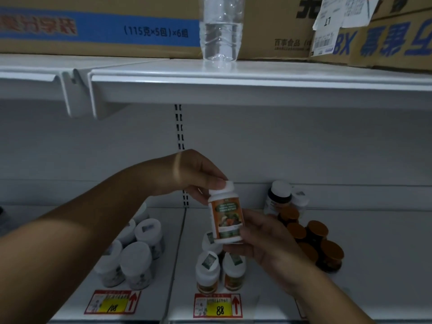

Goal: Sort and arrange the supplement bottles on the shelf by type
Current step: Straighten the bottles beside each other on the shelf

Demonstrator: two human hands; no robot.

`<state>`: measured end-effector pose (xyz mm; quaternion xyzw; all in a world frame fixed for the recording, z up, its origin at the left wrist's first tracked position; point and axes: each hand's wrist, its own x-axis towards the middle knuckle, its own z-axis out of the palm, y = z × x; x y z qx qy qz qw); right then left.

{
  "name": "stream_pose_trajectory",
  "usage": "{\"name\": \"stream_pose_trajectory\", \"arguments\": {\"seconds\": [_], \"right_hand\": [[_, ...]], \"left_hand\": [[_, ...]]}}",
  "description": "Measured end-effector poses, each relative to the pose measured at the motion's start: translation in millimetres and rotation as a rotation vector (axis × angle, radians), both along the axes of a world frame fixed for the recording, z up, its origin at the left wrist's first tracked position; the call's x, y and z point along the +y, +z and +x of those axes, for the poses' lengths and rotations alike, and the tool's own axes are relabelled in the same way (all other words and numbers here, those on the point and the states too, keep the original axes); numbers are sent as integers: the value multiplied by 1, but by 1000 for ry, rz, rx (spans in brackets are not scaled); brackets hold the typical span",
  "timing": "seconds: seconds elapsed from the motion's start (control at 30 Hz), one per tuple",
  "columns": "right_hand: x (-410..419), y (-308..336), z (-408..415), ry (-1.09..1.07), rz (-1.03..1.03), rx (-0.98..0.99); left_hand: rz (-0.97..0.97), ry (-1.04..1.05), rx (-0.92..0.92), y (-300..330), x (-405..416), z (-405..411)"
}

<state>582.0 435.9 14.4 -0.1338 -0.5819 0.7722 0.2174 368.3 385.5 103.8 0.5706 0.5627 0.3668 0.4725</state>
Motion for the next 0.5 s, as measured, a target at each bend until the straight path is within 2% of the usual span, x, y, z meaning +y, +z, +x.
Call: {"name": "stream_pose_trajectory", "arguments": {"seconds": [0.33,0.5], "right_hand": [[-3,1,-1,31,-3,29],[4,3,-5,-142,71,-98]], "left_hand": [[1,-1,36,4,-4,1],[45,73,51,0,-3,0]]}}
